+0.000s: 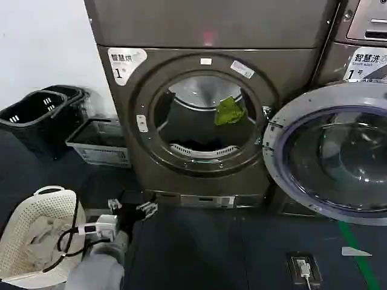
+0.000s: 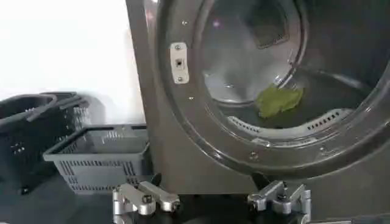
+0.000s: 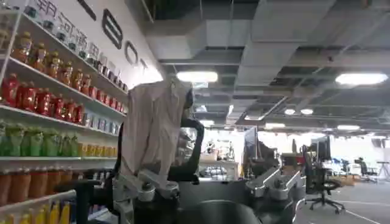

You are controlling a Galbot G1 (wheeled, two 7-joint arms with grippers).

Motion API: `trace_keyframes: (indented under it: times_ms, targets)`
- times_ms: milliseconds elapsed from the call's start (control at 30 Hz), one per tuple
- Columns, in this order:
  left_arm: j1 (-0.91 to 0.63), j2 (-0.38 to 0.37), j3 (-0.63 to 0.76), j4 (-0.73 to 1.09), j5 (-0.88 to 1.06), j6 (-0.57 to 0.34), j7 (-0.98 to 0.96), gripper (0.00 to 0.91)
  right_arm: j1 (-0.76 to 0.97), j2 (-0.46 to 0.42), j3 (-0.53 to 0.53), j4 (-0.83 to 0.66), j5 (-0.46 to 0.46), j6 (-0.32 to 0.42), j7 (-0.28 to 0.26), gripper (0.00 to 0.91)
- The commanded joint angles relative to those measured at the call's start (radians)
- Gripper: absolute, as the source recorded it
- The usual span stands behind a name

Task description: Grasp the clothes from the dryer.

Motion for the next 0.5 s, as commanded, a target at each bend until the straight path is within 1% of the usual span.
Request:
trace_keyframes:
  times_ms: [33, 67, 100, 133, 300, 367, 433, 500]
  targets:
    - [0.0, -0.001, -0.002, -0.002, 0.002, 0.049, 0.001, 0.907, -0.002, 0.003, -0.003, 0.002, 0.009, 0.018, 0.015, 0.907]
    - [0.001, -0.001, -0.003, -0.002, 0.002, 0.049, 0.001, 0.907, -0.001, 0.003, -0.009, -0.008, 0.025, 0.068, 0.018, 0.907]
    - [0.003, -0.002, -0.002, -0.002, 0.003, 0.049, 0.002, 0.907, 0.0, 0.004, -0.01, -0.012, 0.033, 0.083, 0.011, 0.907]
    - [0.003, -0.002, -0.002, -0.002, 0.002, 0.049, 0.001, 0.907, -0.001, 0.005, -0.009, -0.013, 0.031, 0.079, 0.004, 0.907]
    - [0.005, -0.008, 0.002, 0.0, 0.009, 0.049, 0.005, 0.907, -0.002, 0.005, -0.007, -0.016, 0.036, 0.082, 0.005, 0.907]
    - [0.007, -0.009, 0.01, 0.001, 0.013, 0.049, 0.006, 0.907, -0.001, 0.007, -0.01, -0.016, 0.038, 0.072, 0.012, 0.907]
    - [0.008, -0.01, 0.013, 0.0, 0.014, 0.049, 0.006, 0.907, 0.0, 0.008, -0.01, -0.013, 0.047, 0.043, 0.025, 0.907]
    - [0.009, -0.009, 0.014, -0.003, 0.013, 0.049, 0.008, 0.907, 0.0, 0.008, -0.009, -0.014, 0.048, 0.042, 0.028, 0.907]
